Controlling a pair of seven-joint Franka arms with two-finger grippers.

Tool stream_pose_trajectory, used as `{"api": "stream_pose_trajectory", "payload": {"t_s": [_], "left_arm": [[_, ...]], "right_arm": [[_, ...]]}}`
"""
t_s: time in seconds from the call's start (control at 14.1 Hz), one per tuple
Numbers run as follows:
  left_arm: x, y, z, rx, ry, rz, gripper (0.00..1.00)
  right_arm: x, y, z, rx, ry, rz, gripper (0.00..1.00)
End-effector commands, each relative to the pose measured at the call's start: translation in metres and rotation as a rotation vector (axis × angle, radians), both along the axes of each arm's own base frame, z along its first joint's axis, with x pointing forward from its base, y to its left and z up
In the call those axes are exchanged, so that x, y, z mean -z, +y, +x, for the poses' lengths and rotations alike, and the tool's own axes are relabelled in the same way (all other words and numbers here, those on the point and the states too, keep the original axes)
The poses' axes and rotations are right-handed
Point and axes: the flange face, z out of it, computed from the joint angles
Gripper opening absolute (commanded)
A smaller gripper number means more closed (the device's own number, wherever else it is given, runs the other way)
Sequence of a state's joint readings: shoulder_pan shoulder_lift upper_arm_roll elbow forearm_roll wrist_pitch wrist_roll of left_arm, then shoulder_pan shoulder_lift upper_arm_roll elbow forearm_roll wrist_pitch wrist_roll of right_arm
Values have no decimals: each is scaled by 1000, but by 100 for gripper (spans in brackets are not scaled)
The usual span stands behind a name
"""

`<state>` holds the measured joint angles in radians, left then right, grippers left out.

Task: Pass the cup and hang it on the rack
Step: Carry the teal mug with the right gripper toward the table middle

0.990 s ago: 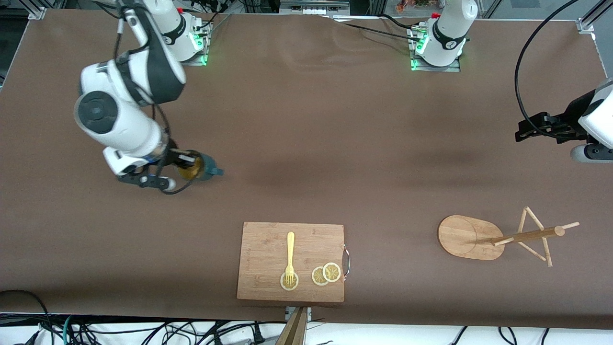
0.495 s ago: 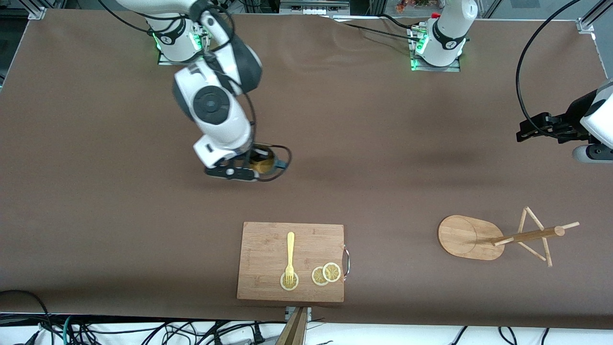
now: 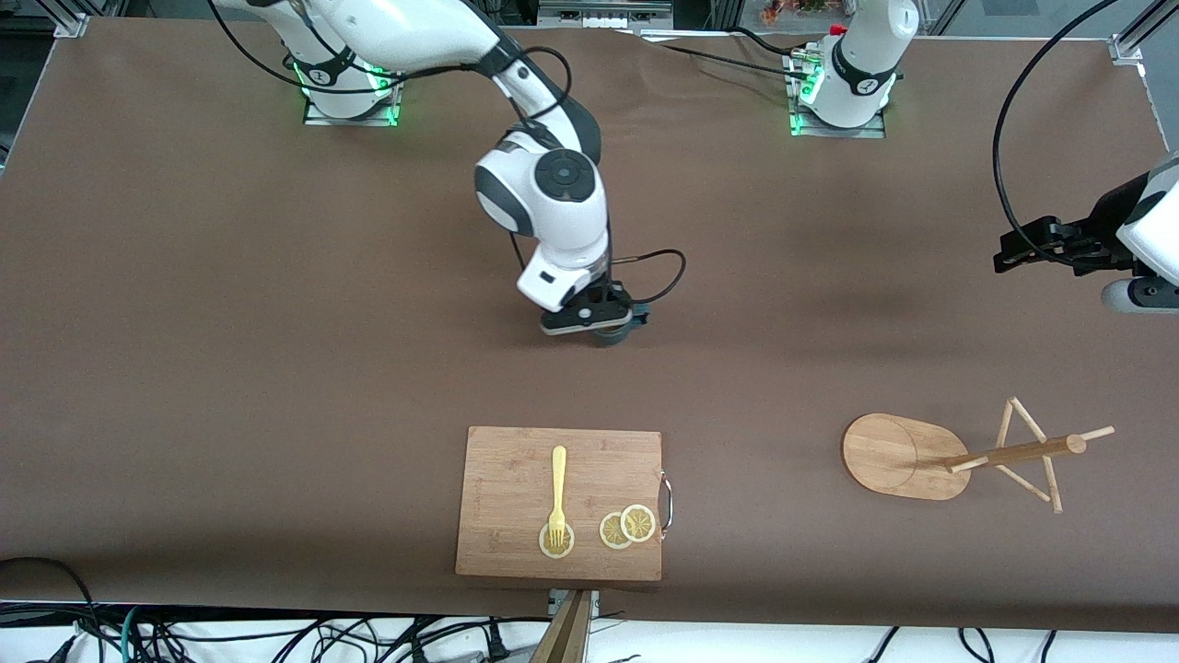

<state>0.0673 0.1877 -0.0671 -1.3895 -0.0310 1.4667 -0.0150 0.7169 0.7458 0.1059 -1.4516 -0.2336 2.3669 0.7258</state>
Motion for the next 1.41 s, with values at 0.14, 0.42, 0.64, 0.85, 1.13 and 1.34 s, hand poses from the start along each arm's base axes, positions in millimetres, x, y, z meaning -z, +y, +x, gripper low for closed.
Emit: {"api": "stream_pose_trajectory", "payload": {"t_s": [0.14,0.42,0.64,0.85,1.13,1.34], "left_arm": [[-2,3,-5,10,-5,-8,100],[3,-2,-3,18,4,-15,100],[2,-8,-4,26,8,-16,100],[3,-13,-5,35,12,-16,100],[4,-21,-6,99,20,-21,100],[24,-30,-12,295,84,-46,100]], "right_arm": [[30,22,1,-141,-124,54,0],[31,34,-10,-171,-134,69,0],[30,35,-11,-157,-127,78,0],[30,37,-13,-67,-106,109,56],[9,34,-7,-6,-97,142,83],[-31,20,5,39,-77,128,89]]}}
